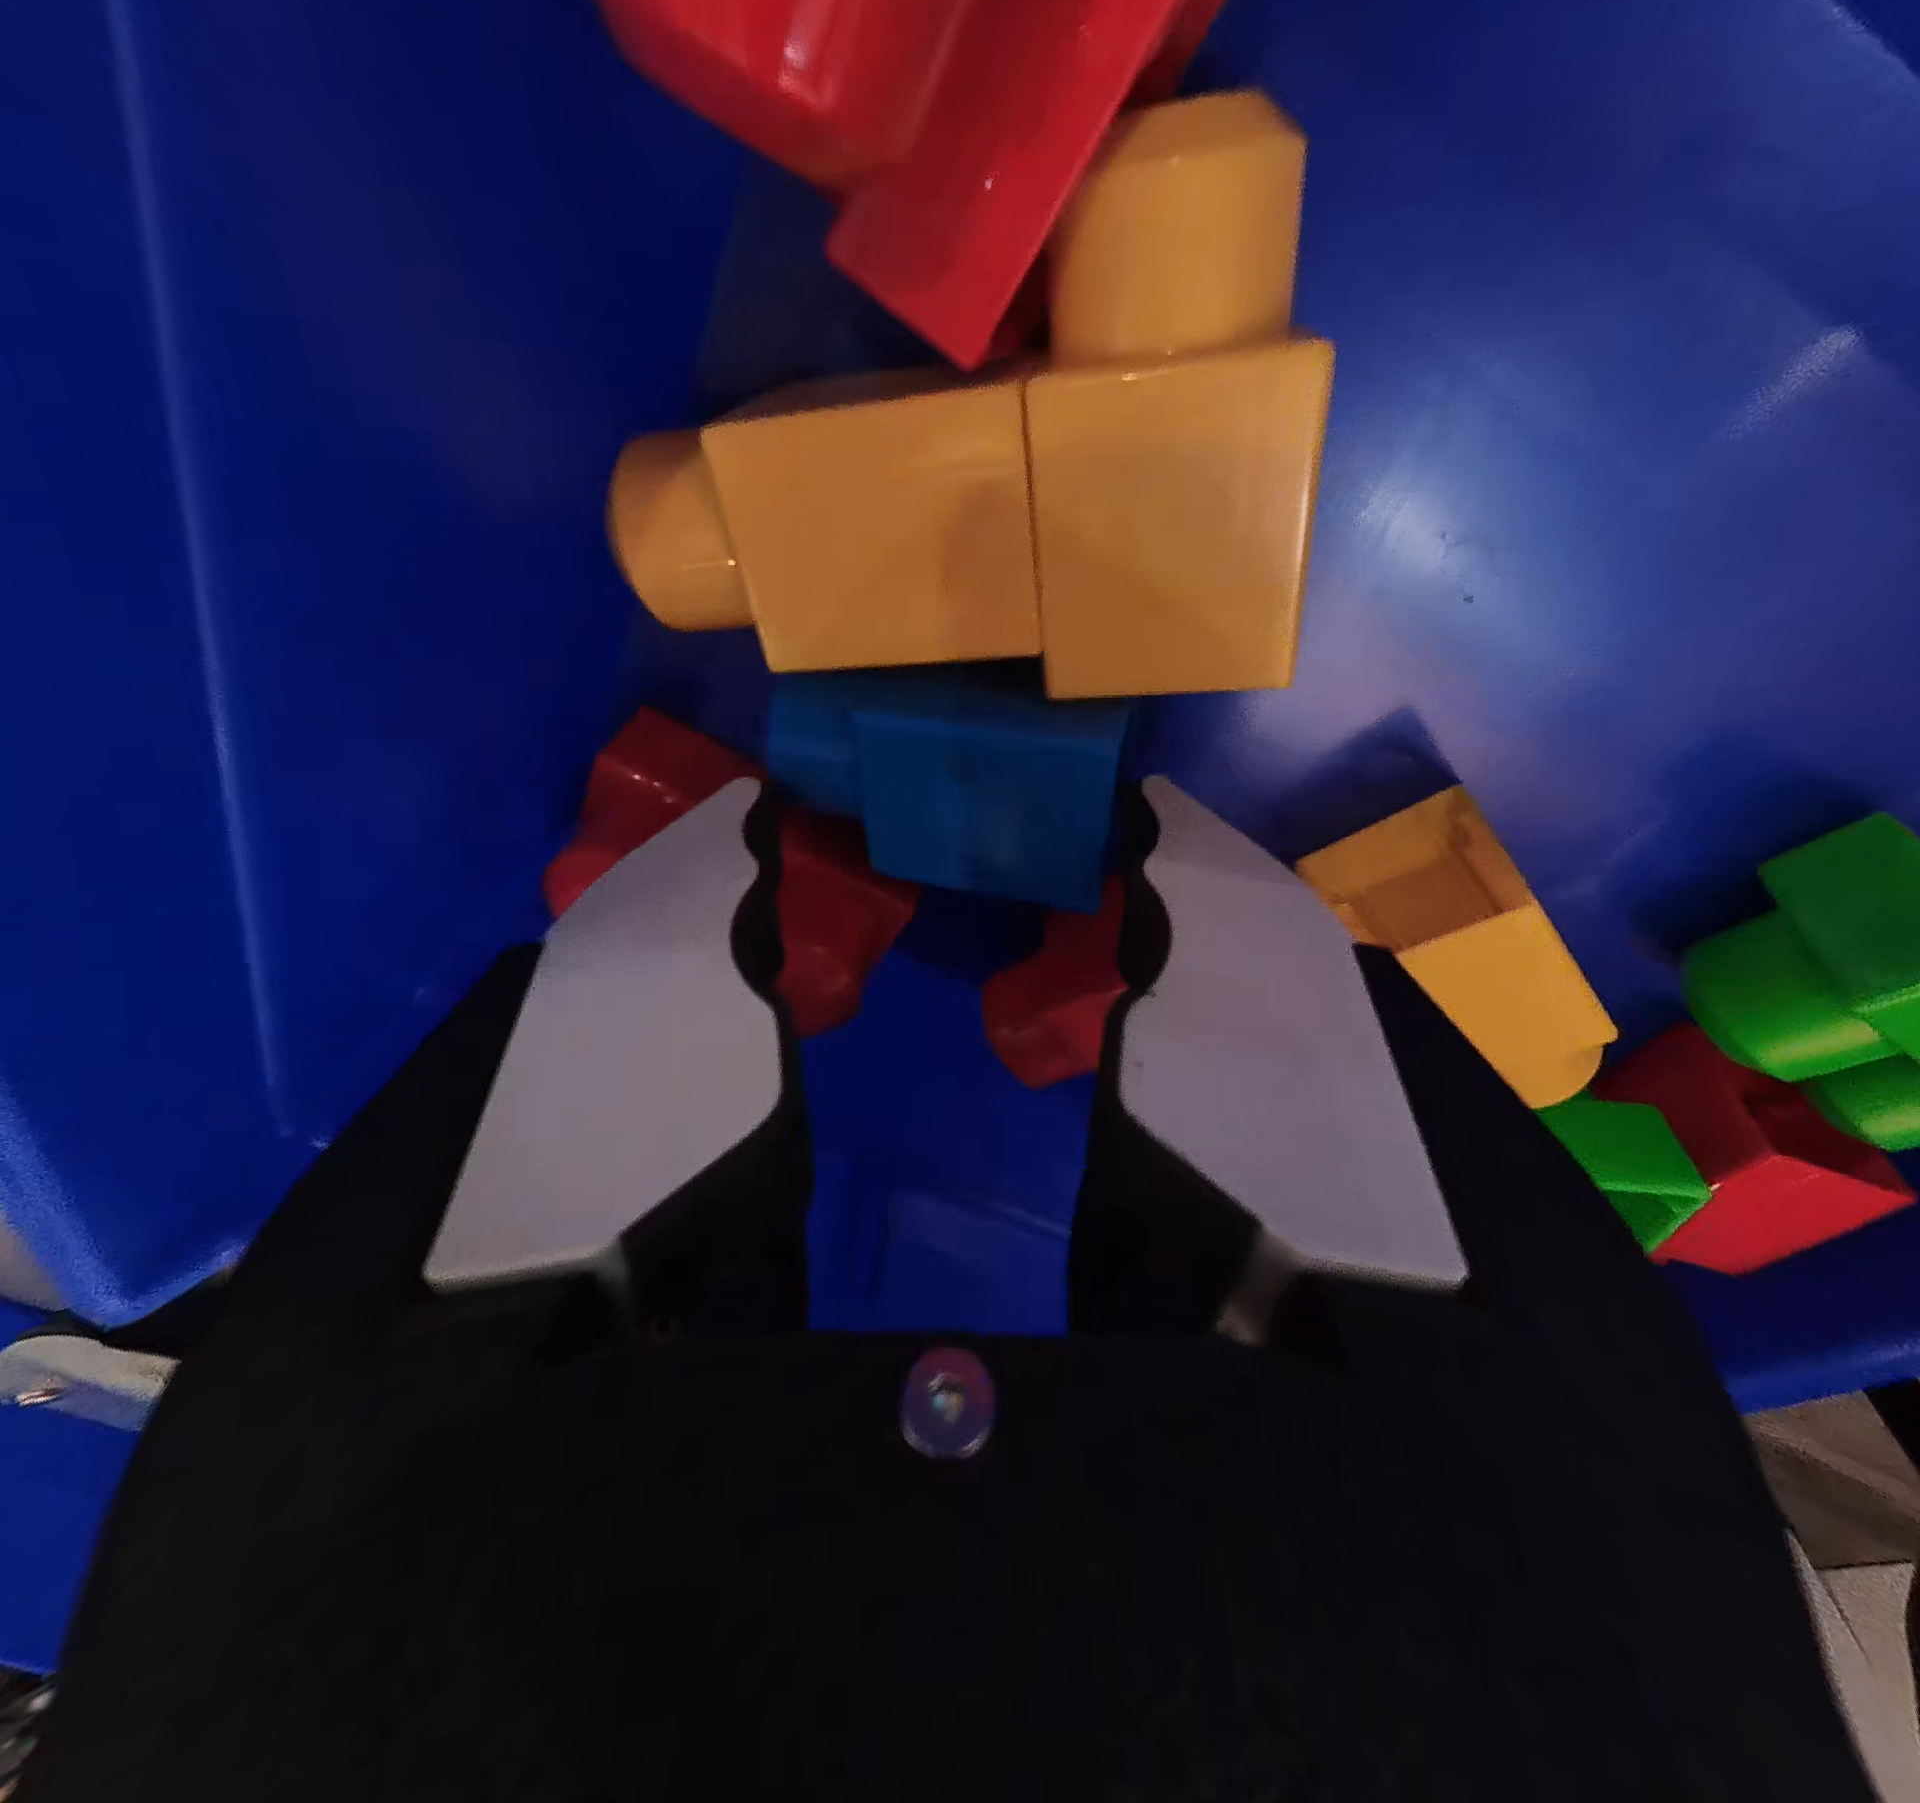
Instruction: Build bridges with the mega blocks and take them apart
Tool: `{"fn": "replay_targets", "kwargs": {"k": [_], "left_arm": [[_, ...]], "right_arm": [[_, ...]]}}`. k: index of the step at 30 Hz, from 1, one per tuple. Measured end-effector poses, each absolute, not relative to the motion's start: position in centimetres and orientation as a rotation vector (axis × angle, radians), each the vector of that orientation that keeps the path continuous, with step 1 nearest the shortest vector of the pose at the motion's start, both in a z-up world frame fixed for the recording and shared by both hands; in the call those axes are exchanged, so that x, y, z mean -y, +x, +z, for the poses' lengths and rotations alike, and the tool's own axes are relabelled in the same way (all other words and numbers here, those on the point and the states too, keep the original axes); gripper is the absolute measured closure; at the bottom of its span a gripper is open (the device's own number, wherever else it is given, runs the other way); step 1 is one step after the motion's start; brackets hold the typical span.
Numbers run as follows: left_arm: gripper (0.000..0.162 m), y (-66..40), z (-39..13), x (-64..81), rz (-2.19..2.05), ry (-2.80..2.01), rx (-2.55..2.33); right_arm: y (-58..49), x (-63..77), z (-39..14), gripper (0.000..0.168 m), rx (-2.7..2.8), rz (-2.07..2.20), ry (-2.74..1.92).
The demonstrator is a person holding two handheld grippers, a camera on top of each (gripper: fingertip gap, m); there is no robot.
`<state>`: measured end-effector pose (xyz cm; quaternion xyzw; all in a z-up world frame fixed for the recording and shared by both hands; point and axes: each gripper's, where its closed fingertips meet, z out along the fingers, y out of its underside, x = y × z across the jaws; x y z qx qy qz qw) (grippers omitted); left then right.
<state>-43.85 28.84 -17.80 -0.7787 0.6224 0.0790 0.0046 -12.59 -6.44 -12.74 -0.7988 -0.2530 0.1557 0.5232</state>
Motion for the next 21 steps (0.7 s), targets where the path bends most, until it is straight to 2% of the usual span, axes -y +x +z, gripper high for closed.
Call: {"fn": "replay_targets", "kwargs": {"k": [5, 8, 14, 17, 21], "left_arm": [[0.1, -43.4, -16.3, -28.8, 0.325, -2.32, -1.935], [0.101, -41.9, -12.6, -27.7, 0.342, -2.172, -1.83], [0.101, -34.2, -4.6, -17.5, 0.117, -1.841, -1.722], [0.101, -30.2, -3.8, -12.1, 0.078, -1.695, -1.754], [0.101, -25.6, -6.5, -8.8, 0.197, -1.561, -1.804]], "right_arm": [[-12.6, 6.6, -12.6, 0.139, 0.595, 0.401, -1.908], [-12.5, 6.6, -12.2, 0.139, 0.59, 0.402, -1.899], [-13.0, 7.0, -11.8, 0.139, 0.613, 0.399, -1.883], [-13.2, 7.3, -11.6, 0.14, 0.626, 0.385, -1.873], [-13.3, 7.4, -11.5, 0.14, 0.626, 0.389, -1.869]]}}
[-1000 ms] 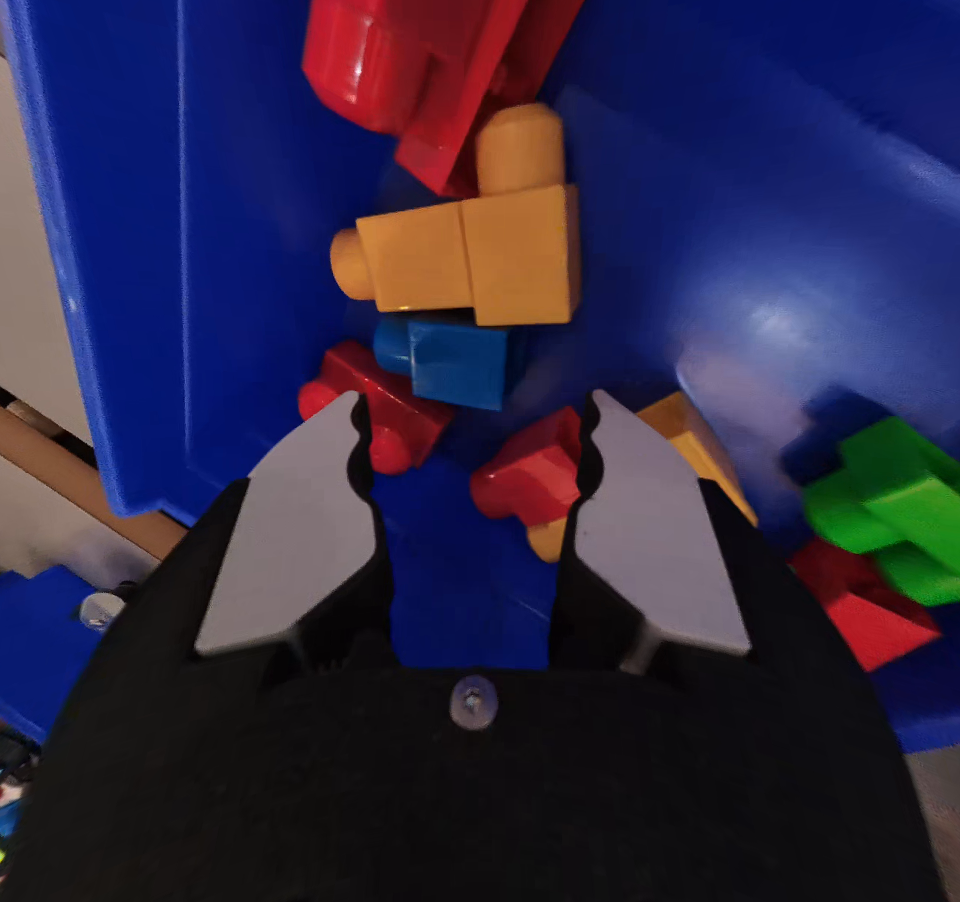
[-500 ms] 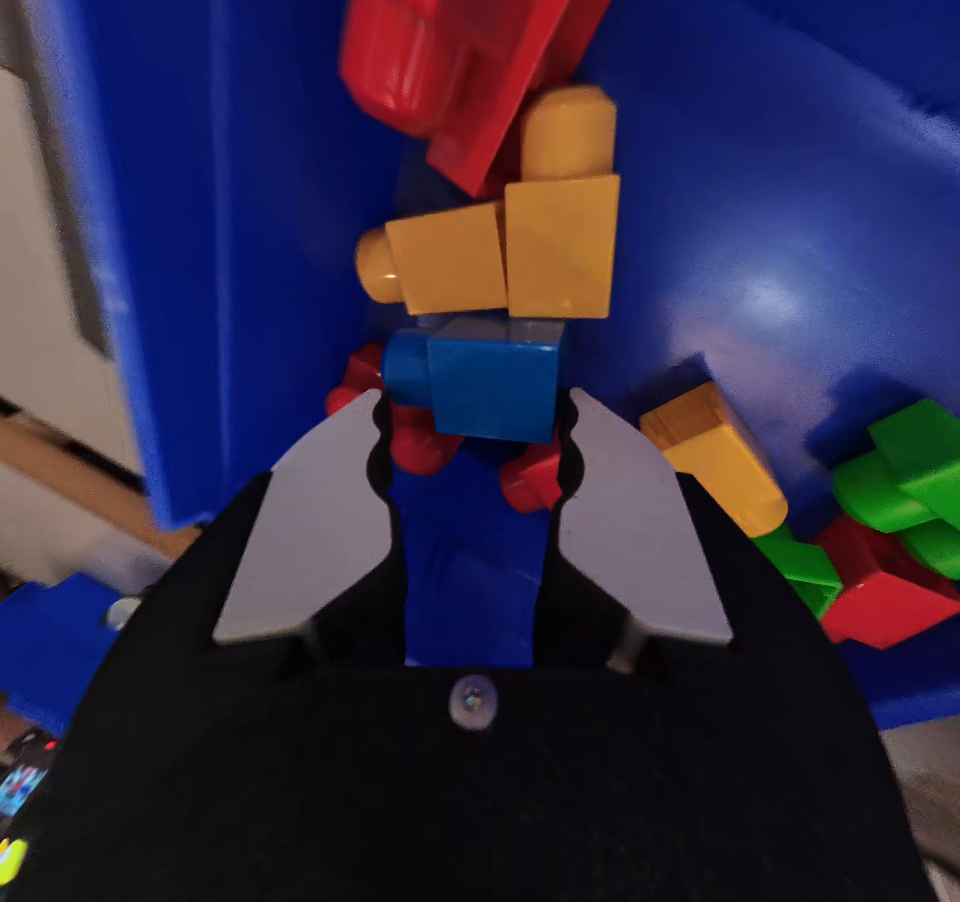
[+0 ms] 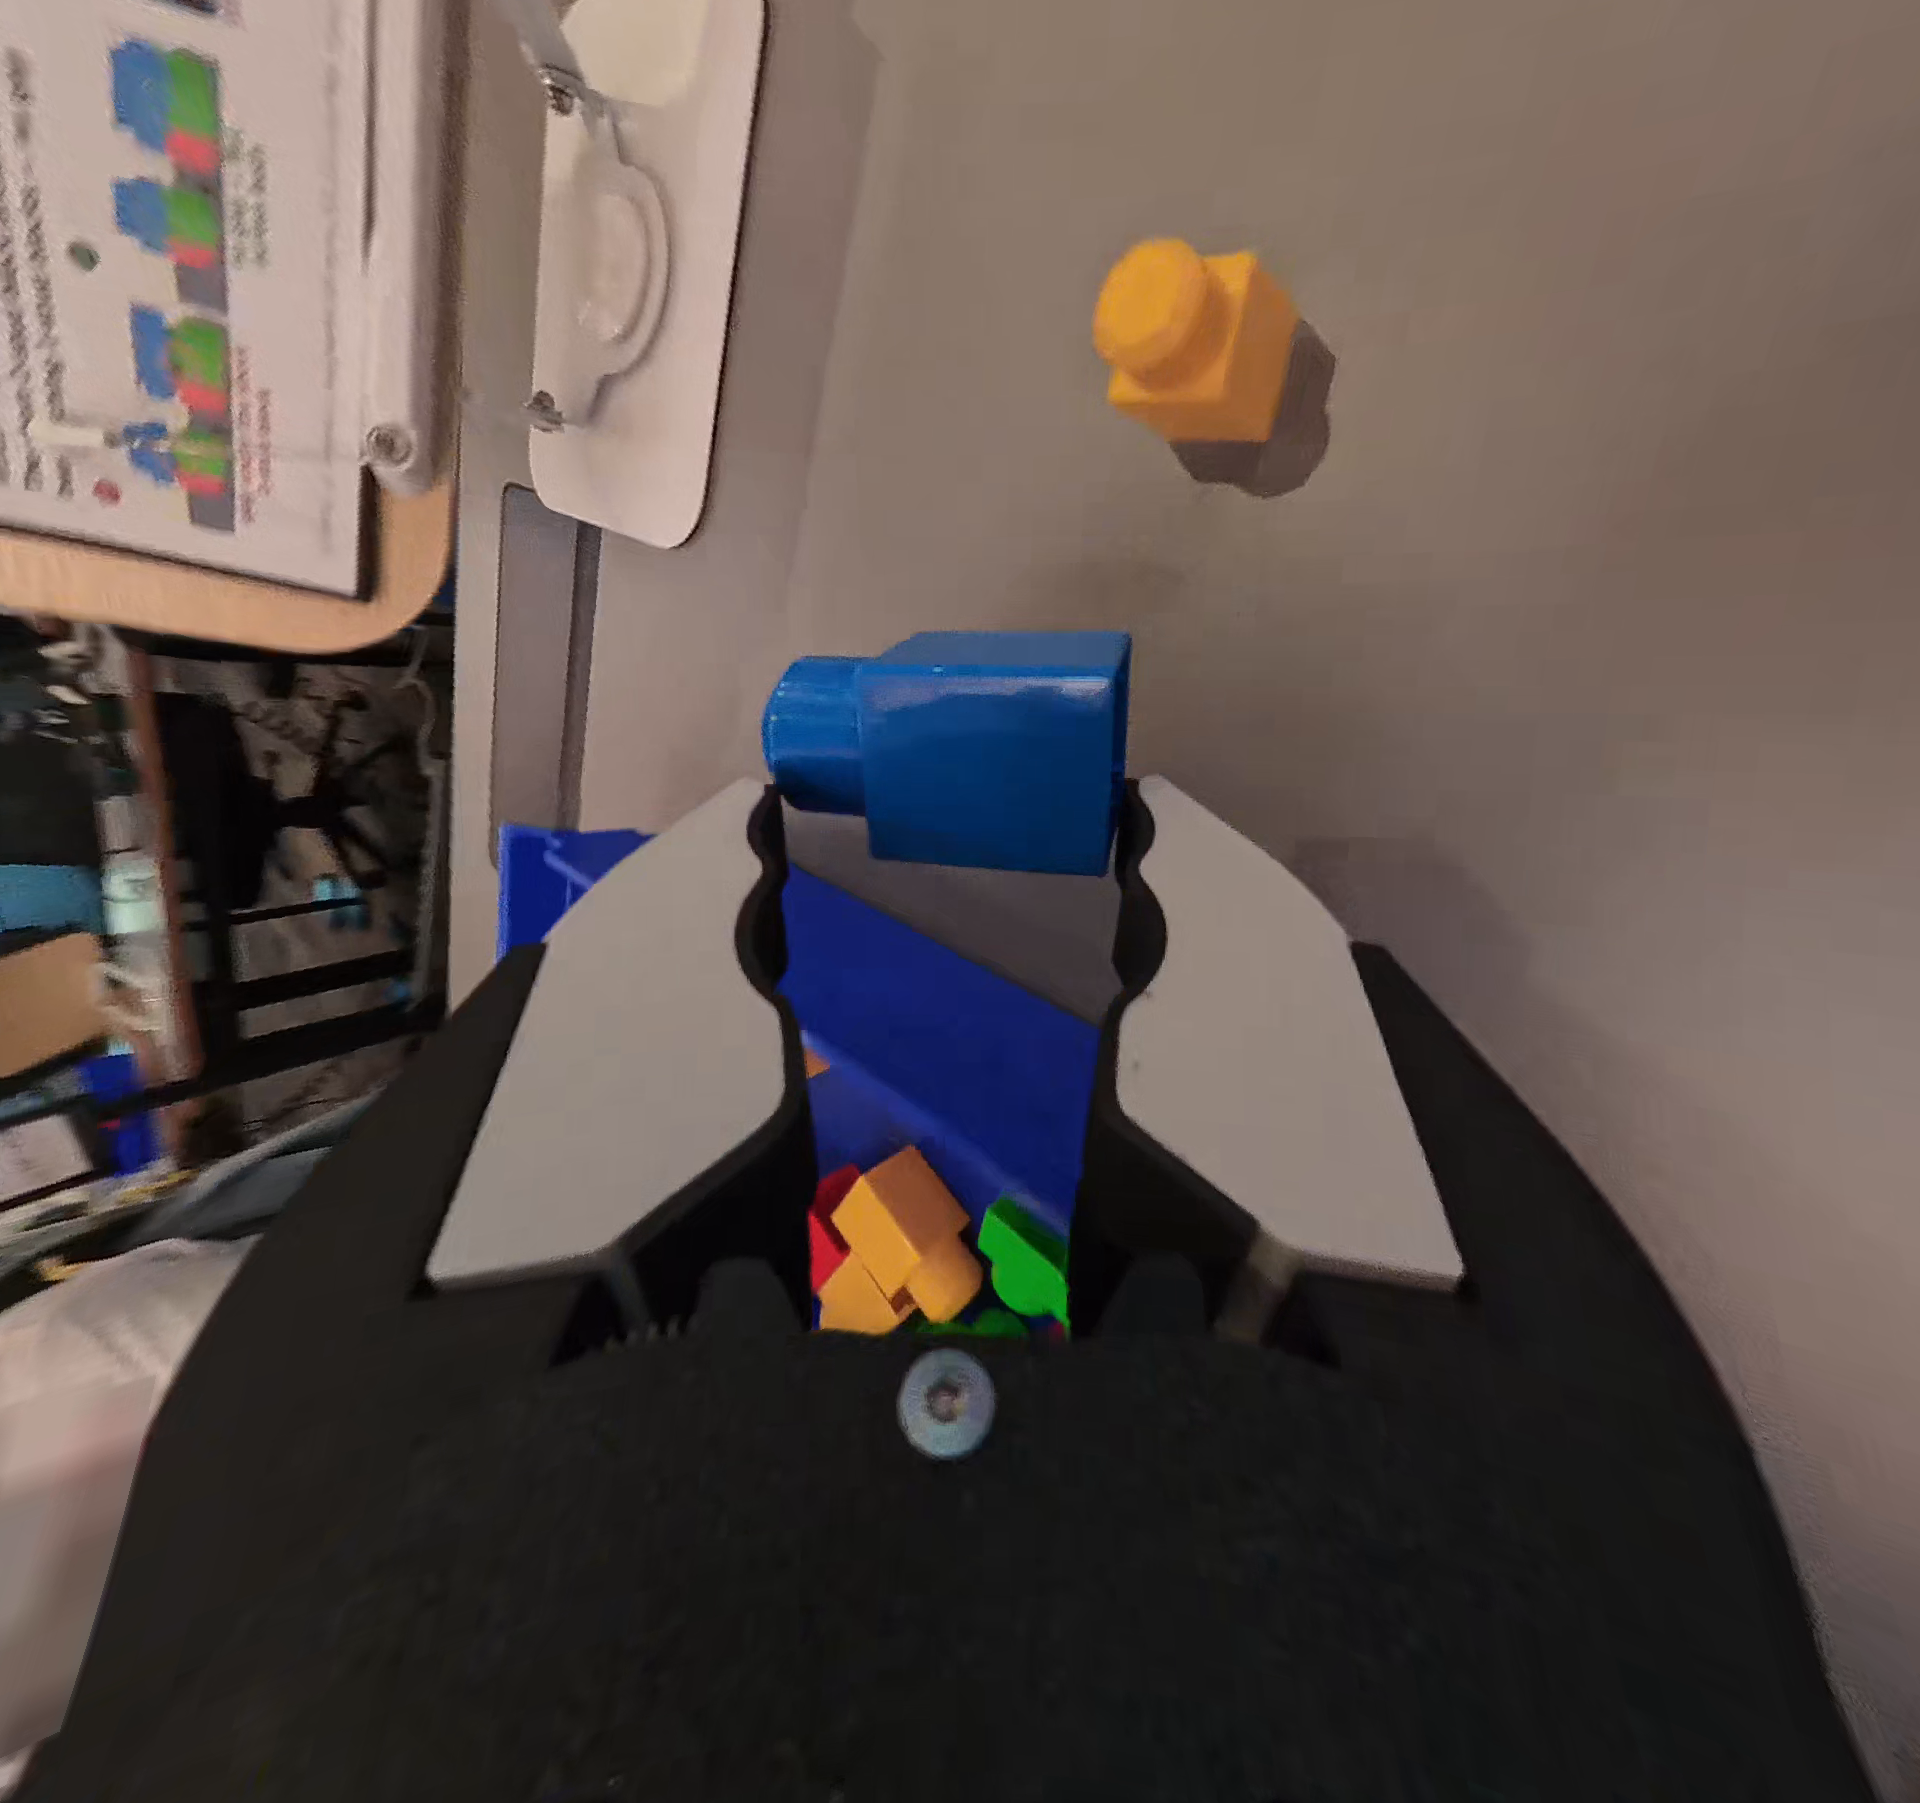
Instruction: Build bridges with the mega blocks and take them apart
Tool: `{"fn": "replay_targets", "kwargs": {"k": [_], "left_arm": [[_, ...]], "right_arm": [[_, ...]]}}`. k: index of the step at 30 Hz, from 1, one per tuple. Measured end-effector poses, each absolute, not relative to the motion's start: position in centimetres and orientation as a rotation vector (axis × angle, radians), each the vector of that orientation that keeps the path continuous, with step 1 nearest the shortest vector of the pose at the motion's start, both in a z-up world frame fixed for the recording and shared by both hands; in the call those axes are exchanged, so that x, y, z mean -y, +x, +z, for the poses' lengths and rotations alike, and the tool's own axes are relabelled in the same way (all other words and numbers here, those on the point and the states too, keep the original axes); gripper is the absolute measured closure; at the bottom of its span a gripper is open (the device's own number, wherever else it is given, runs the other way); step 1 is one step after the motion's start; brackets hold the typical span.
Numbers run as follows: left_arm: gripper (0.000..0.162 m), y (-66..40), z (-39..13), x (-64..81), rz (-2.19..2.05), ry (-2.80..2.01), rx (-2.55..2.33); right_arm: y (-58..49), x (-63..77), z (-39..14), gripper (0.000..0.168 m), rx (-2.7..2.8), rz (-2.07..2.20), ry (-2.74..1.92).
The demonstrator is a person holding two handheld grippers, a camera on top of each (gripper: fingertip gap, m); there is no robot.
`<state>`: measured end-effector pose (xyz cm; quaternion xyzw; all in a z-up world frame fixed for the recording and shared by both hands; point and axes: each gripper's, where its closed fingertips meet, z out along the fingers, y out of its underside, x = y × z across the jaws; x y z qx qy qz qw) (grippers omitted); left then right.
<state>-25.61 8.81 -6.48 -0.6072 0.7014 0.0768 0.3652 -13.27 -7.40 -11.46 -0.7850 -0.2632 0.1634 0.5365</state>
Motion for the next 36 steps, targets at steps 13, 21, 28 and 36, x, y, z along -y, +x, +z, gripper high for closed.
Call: {"fn": "replay_targets", "kwargs": {"k": [13, 21, 28, 36], "left_arm": [[0.101, -19.6, -14.5, -12.1, 0.594, -1.317, -1.934], [0.102, -18.8, -16.9, -11.6, 0.575, -1.323, -1.99], [0.096, -20.3, -15.6, -9.4, 0.378, -1.465, -1.966], [0.096, -25.1, -7.3, -4.6, -0.313, -1.811, -1.451]], "right_arm": [[-13.0, 7.5, -11.2, 0.141, 0.631, 0.36, -1.858], [-12.8, 7.4, -11.3, 0.141, 0.633, 0.356, -1.858], [-12.6, 7.3, -11.4, 0.141, 0.623, 0.366, -1.866], [-12.4, 7.3, -11.6, 0.141, 0.611, 0.367, -1.879]]}}
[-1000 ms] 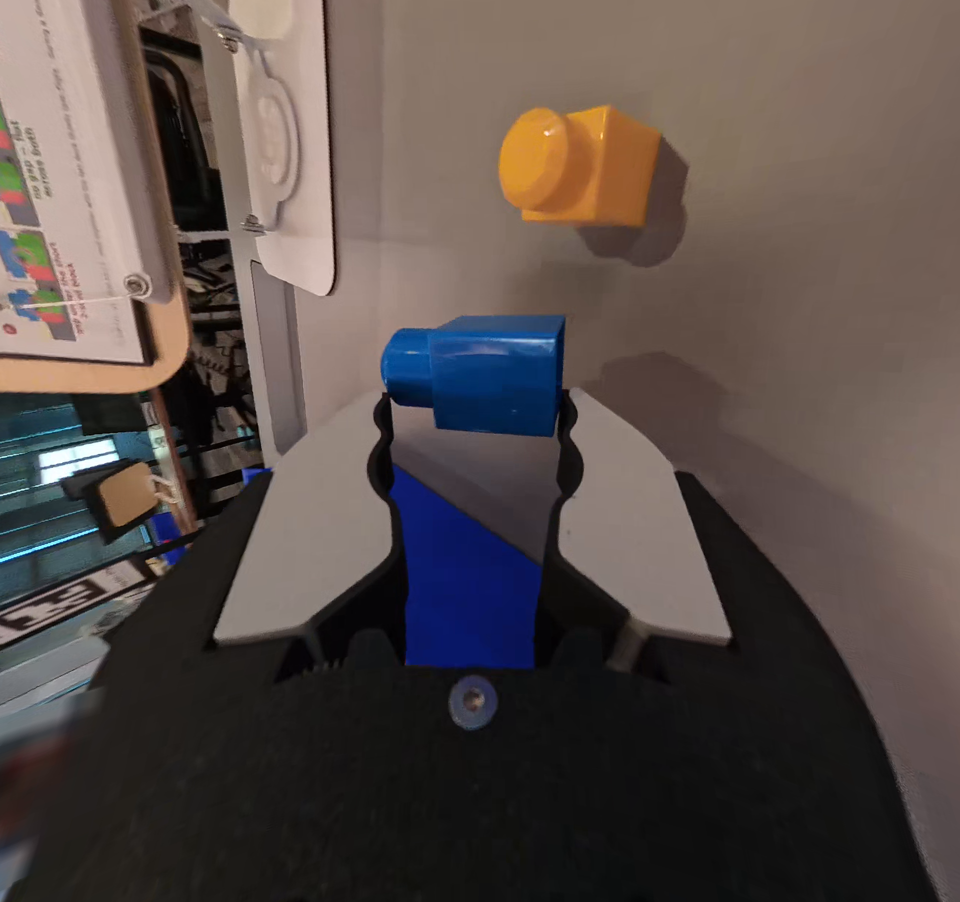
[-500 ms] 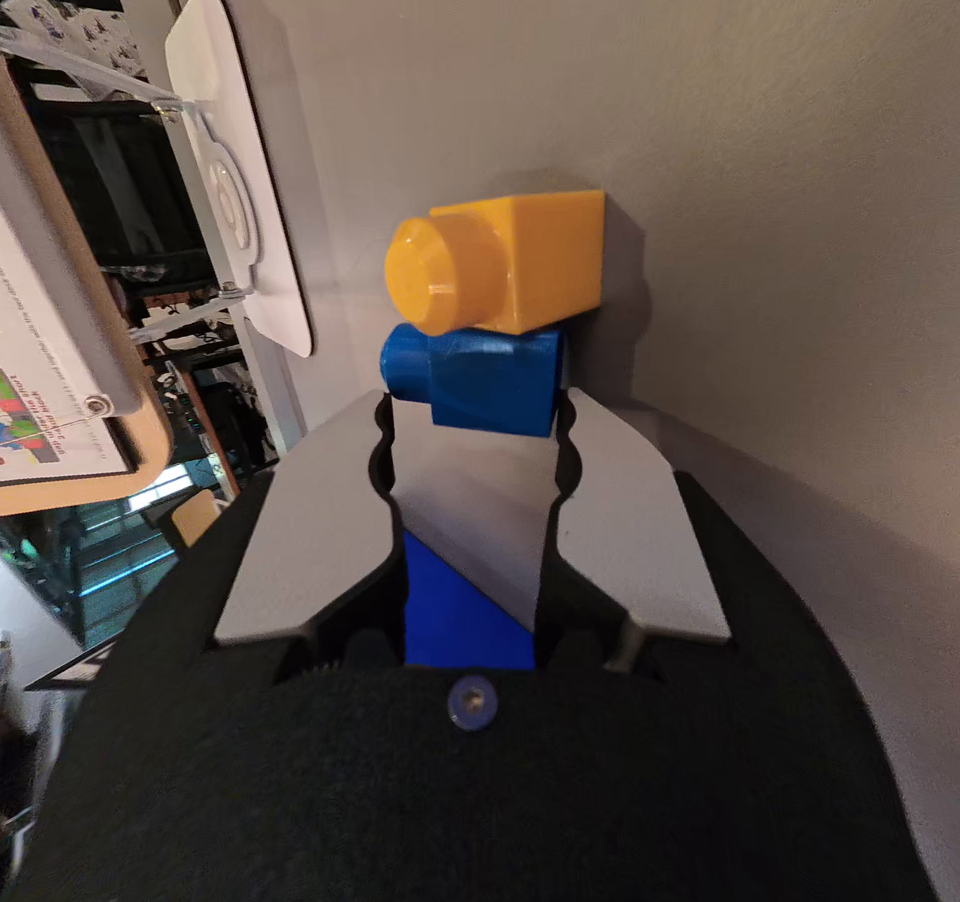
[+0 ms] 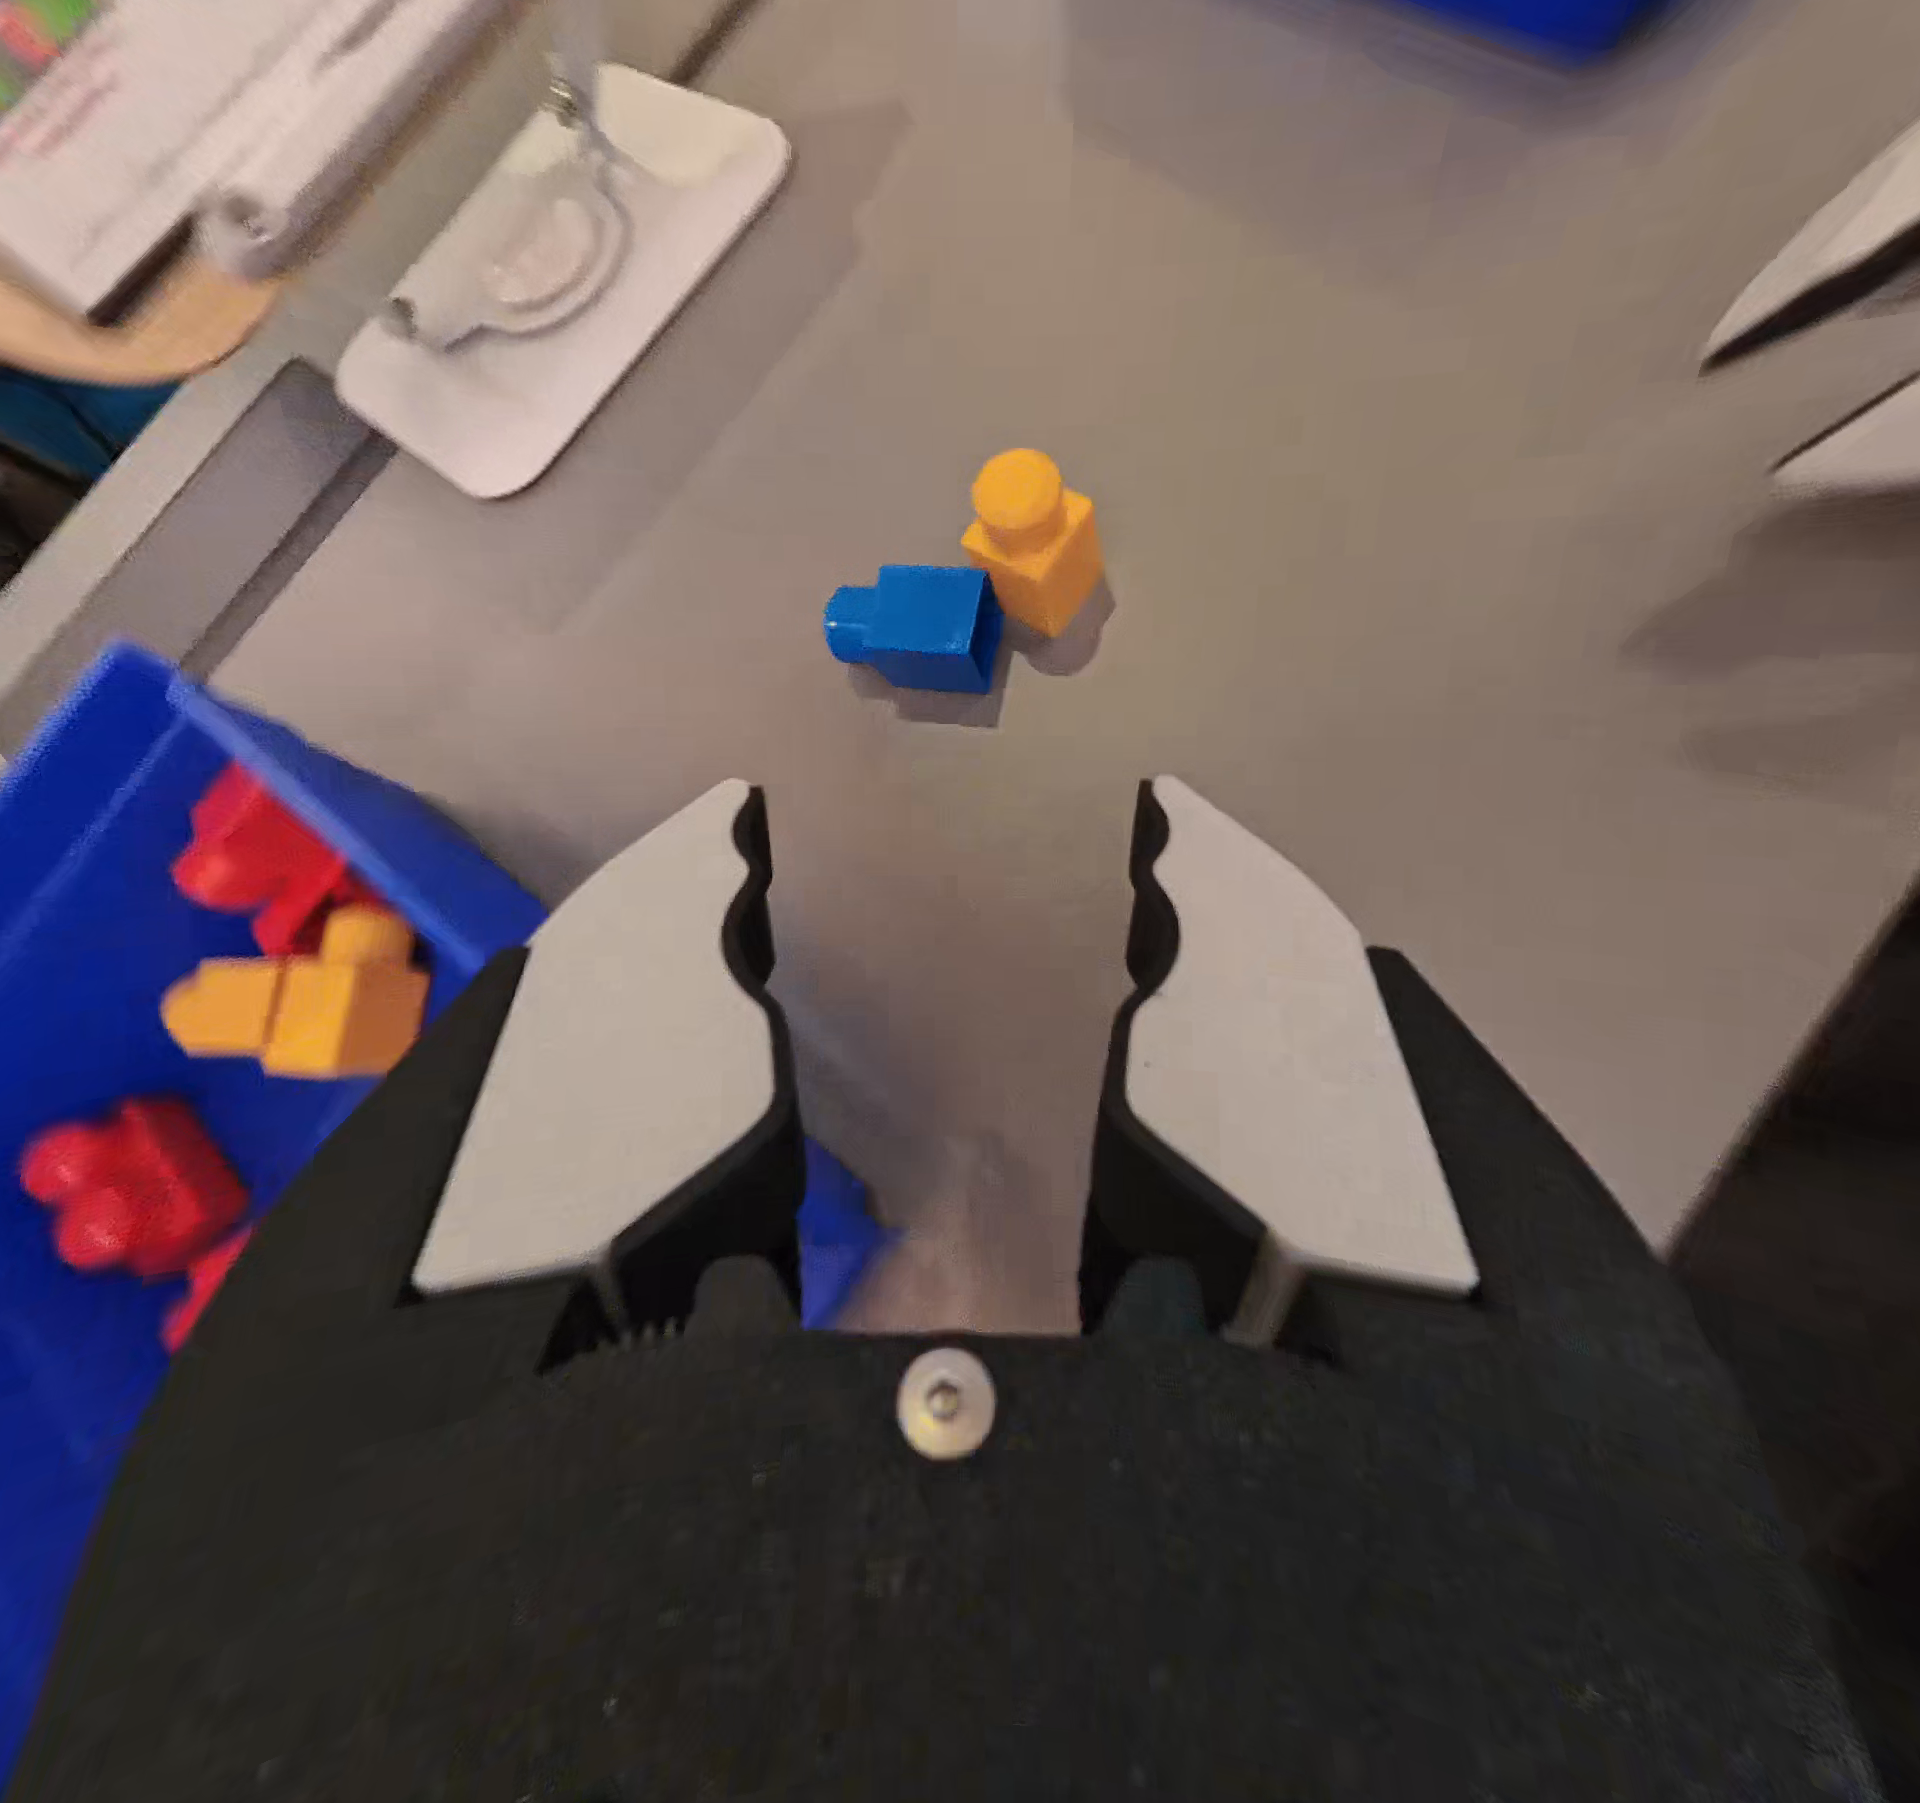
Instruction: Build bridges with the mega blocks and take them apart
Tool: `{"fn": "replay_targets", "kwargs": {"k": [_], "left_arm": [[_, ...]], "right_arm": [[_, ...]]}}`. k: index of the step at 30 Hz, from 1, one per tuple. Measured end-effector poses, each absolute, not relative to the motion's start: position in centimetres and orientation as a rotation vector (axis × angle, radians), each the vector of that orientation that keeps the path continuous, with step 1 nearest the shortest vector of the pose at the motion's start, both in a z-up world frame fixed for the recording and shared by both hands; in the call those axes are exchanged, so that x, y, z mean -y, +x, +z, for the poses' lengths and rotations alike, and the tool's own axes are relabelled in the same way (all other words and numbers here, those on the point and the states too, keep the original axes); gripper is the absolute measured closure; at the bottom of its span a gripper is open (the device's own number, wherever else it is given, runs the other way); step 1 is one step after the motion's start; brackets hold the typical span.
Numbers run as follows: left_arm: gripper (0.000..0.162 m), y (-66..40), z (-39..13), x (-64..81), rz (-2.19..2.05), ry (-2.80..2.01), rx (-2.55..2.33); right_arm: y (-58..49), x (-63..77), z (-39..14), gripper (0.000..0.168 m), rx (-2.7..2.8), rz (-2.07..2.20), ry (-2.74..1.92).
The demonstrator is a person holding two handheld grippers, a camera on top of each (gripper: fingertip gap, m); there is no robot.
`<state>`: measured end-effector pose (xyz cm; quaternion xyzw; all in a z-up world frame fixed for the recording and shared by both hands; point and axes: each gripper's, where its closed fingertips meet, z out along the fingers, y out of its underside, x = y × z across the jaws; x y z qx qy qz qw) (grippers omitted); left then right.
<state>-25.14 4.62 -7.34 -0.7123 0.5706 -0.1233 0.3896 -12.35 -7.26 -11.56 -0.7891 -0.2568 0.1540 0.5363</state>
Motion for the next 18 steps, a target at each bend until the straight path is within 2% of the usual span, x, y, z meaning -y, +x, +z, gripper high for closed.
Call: {"fn": "replay_targets", "kwargs": {"k": [3, 6, 18], "left_arm": [[0.096, -29.6, -5.1, -3.4, -0.521, -1.896, -1.138], [0.094, -33.7, -6.4, -2.0, -0.64, -1.982, -0.974], [0.092, -38.5, -9.3, -1.4, -0.557, -2.025, -0.891]], "right_arm": [[-12.2, 7.3, -11.7, 0.141, 0.608, 0.369, -1.884], [-12.3, 7.2, -11.8, 0.141, 0.61, 0.377, -1.885], [-13.1, 6.8, -12.2, 0.141, 0.643, 0.377, -1.888]]}}
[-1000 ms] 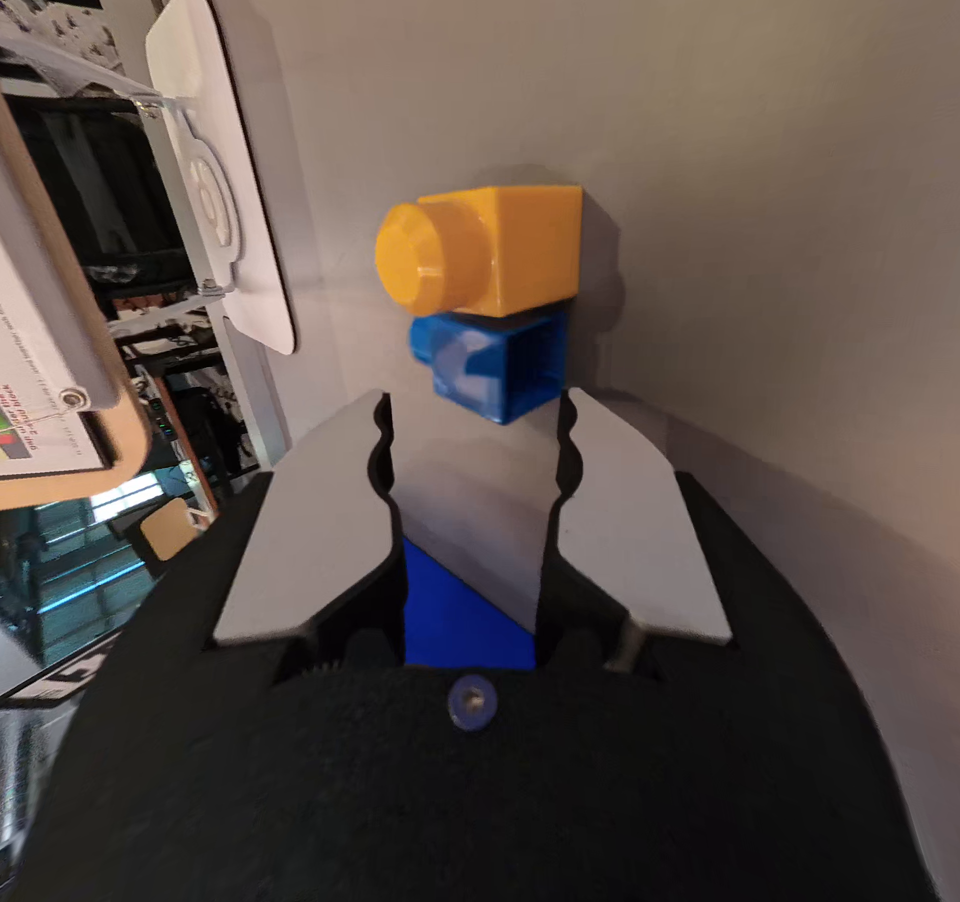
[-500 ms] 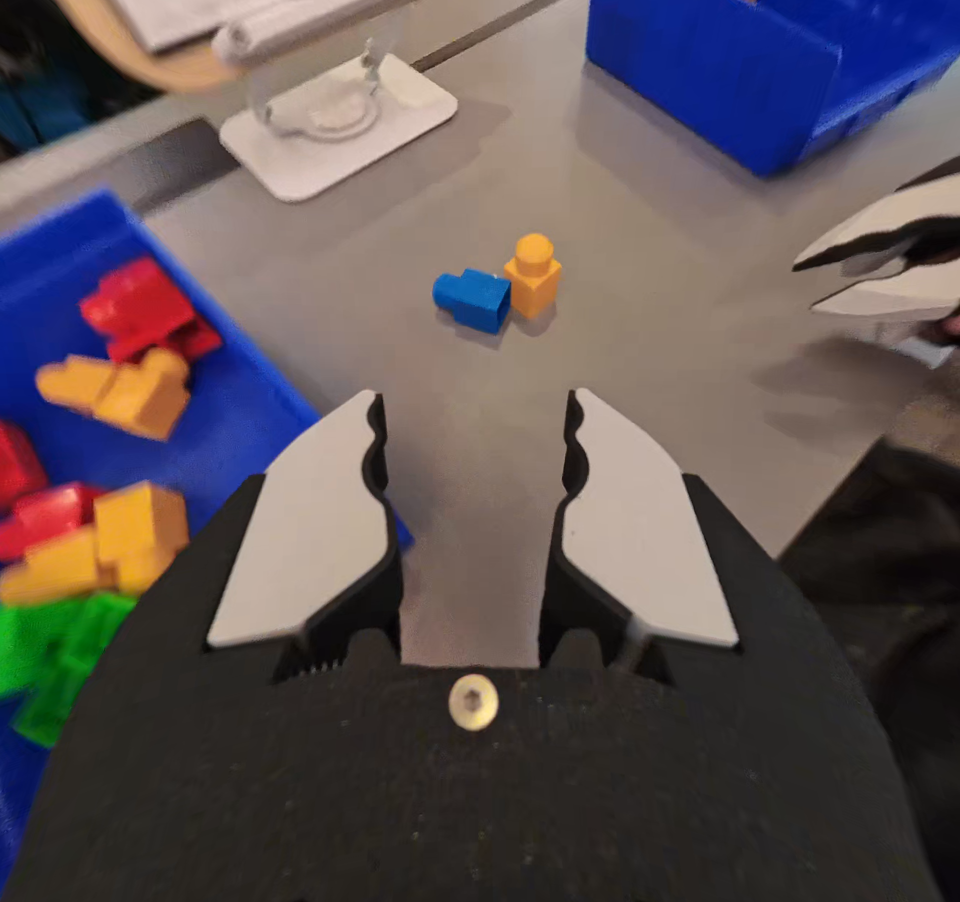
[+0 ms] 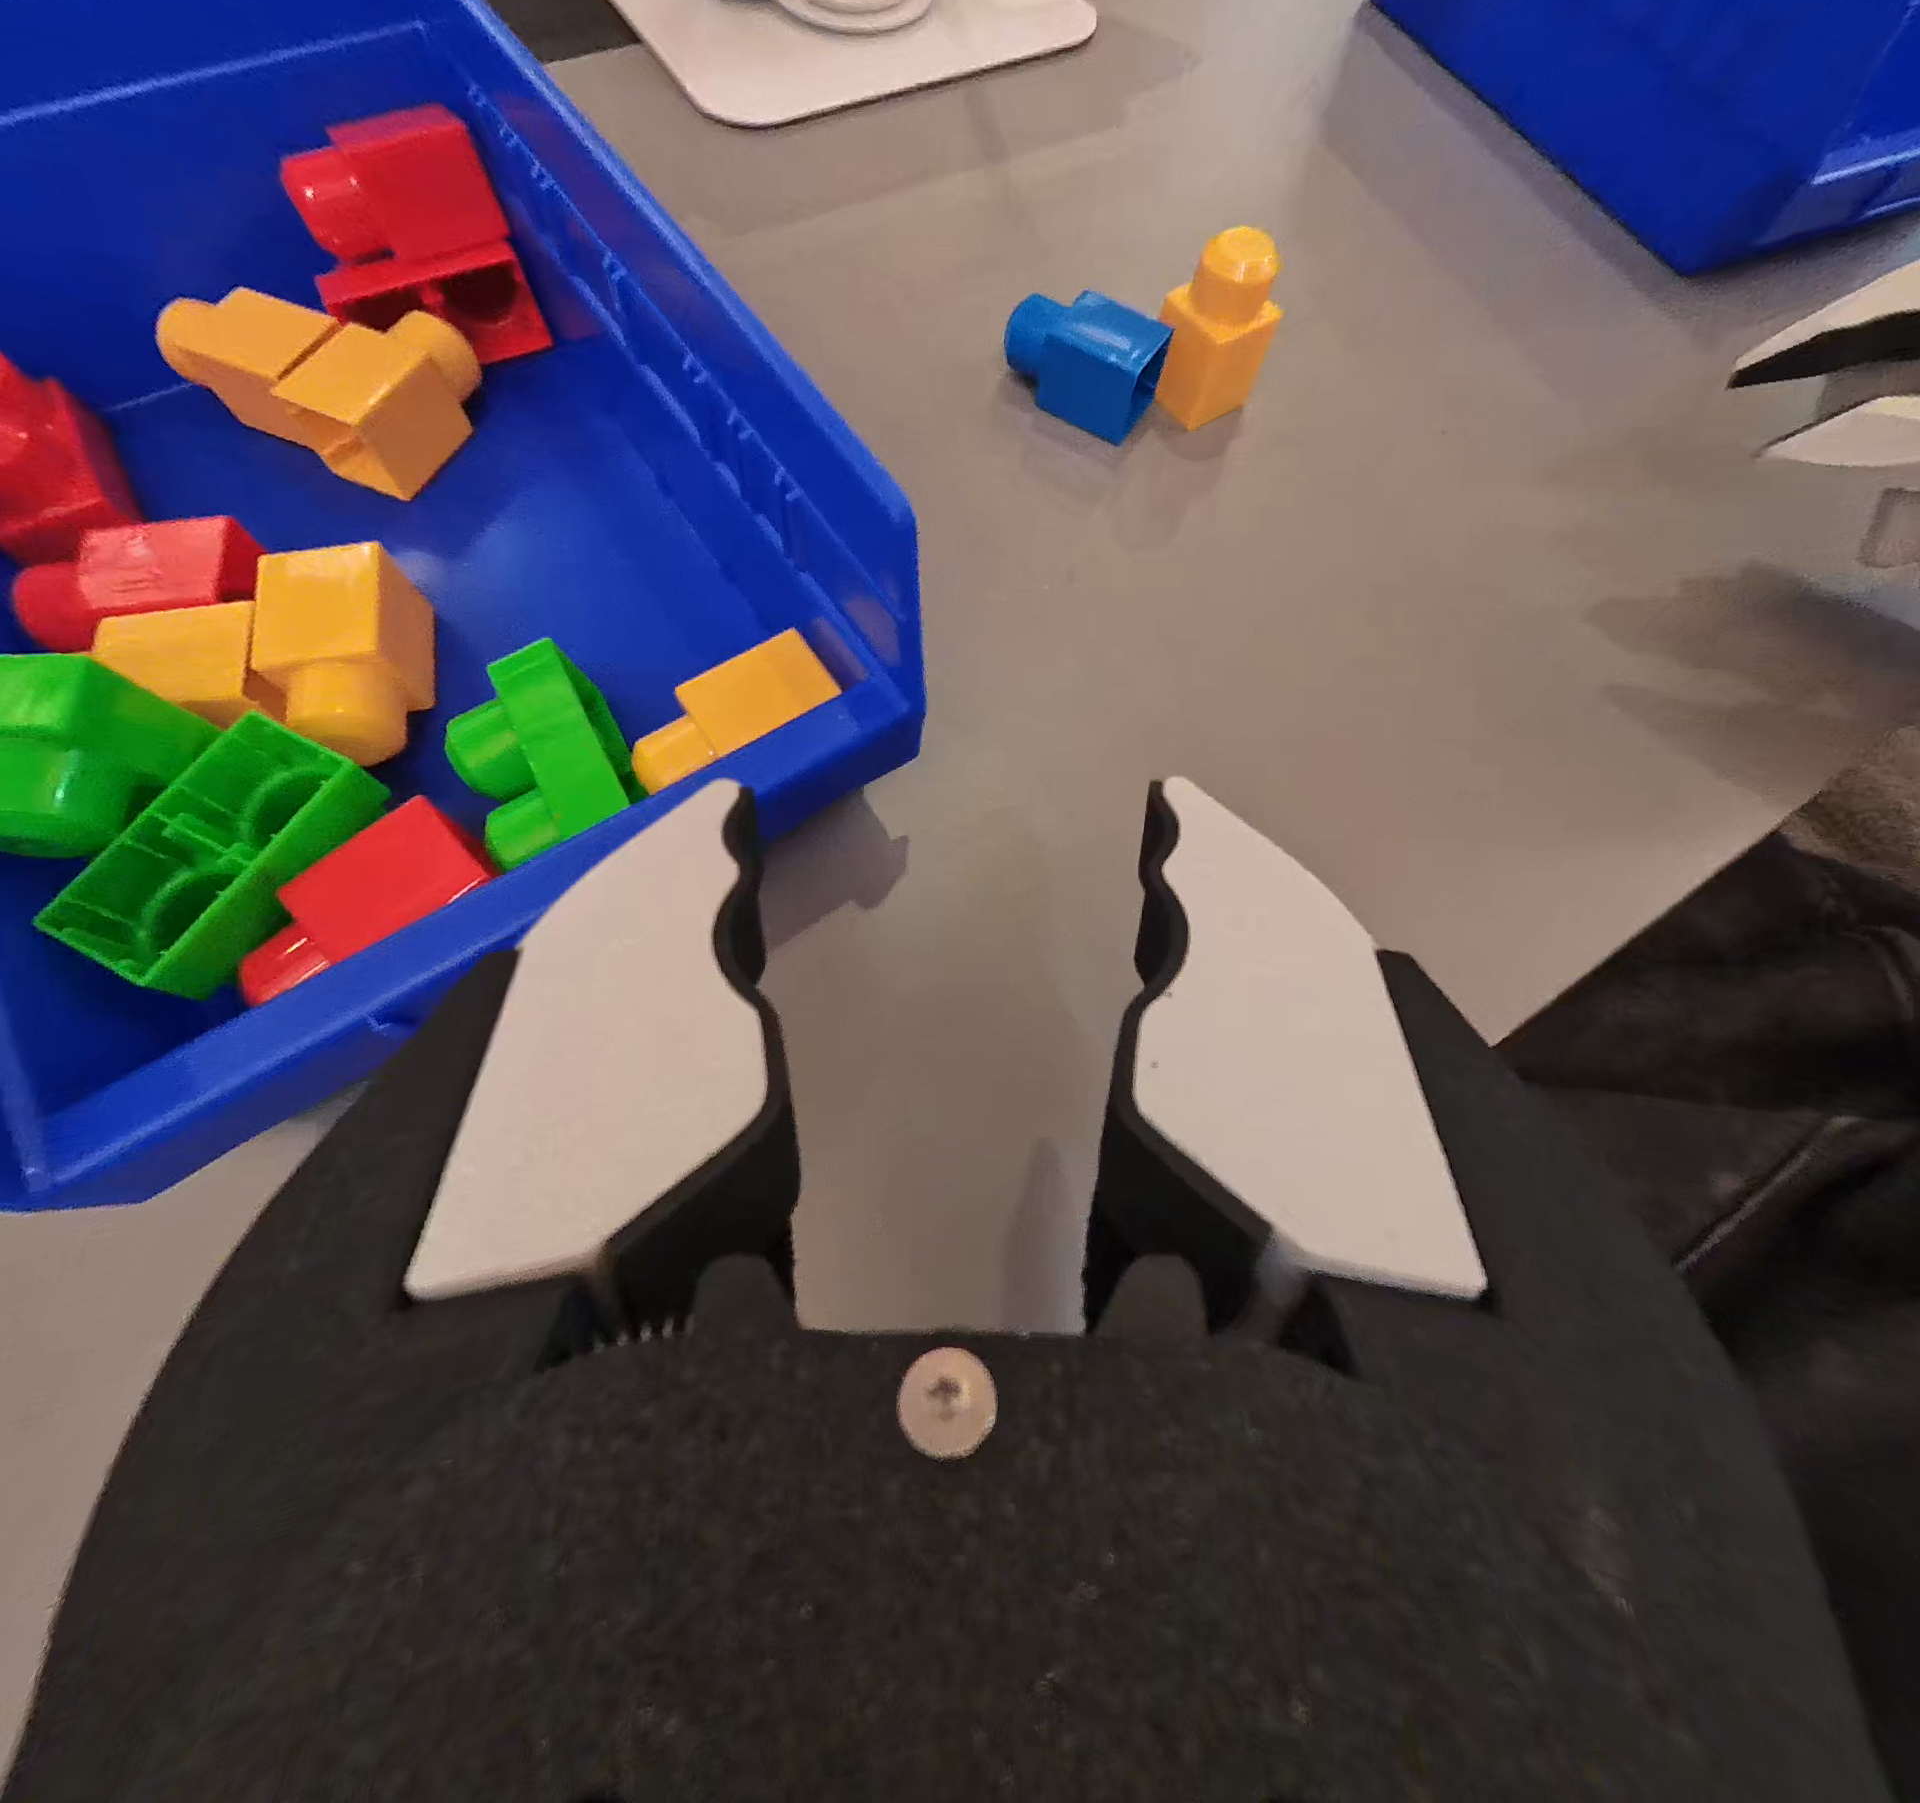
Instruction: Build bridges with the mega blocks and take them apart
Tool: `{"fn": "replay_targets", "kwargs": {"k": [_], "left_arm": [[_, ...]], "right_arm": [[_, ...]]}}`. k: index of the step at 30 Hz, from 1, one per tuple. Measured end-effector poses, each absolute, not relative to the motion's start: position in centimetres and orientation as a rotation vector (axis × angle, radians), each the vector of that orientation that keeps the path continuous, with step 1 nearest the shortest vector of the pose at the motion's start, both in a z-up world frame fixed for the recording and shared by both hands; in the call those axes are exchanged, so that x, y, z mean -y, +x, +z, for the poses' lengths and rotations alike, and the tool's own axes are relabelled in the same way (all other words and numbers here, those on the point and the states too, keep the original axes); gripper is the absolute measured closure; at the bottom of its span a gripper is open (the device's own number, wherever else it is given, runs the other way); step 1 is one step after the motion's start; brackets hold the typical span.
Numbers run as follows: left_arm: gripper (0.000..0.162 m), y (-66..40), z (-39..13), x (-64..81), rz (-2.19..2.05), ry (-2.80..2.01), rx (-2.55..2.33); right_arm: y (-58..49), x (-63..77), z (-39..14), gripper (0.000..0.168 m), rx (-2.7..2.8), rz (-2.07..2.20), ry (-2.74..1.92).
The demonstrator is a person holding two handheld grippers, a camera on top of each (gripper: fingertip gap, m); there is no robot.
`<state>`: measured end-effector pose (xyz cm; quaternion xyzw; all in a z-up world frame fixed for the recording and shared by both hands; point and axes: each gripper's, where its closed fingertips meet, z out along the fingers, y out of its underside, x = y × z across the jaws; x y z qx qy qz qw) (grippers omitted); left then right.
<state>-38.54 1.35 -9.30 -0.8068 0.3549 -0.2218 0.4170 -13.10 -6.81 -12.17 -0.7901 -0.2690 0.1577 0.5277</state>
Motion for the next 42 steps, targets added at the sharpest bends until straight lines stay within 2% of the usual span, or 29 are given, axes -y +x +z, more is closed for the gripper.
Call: {"fn": "replay_targets", "kwargs": {"k": [11, 25, 31, 32, 38, 42], "left_arm": [[0.096, -46.0, -9.2, -10.3, -0.064, -2.192, -0.845], [0.097, -49.5, -13.1, -18.6, 0.454, -2.553, -1.578], [0.114, -49.8, -14.5, -18.3, 0.499, -2.757, -1.724], [0.126, -49.8, -14.5, -18.3, 0.499, -2.771, -1.744], [0.126, -49.6, -14.5, -18.2, 0.486, -2.786, -1.802], [0.126, -48.9, -11.8, -18.5, 0.462, -2.653, -1.768]], "right_arm": [[-13.1, 6.9, -12.8, 0.141, 0.641, 0.391, -1.904], [-12.2, 6.7, -12.7, 0.141, 0.617, 0.398, -1.91], [-12.0, 6.6, -12.7, 0.141, 0.616, 0.396, -1.911], [-11.9, 6.6, -12.7, 0.142, 0.613, 0.397, -1.911], [-11.8, 6.7, -12.5, 0.141, 0.614, 0.395, -1.907], [-11.8, 6.7, -12.4, 0.142, 0.613, 0.395, -1.905]]}}
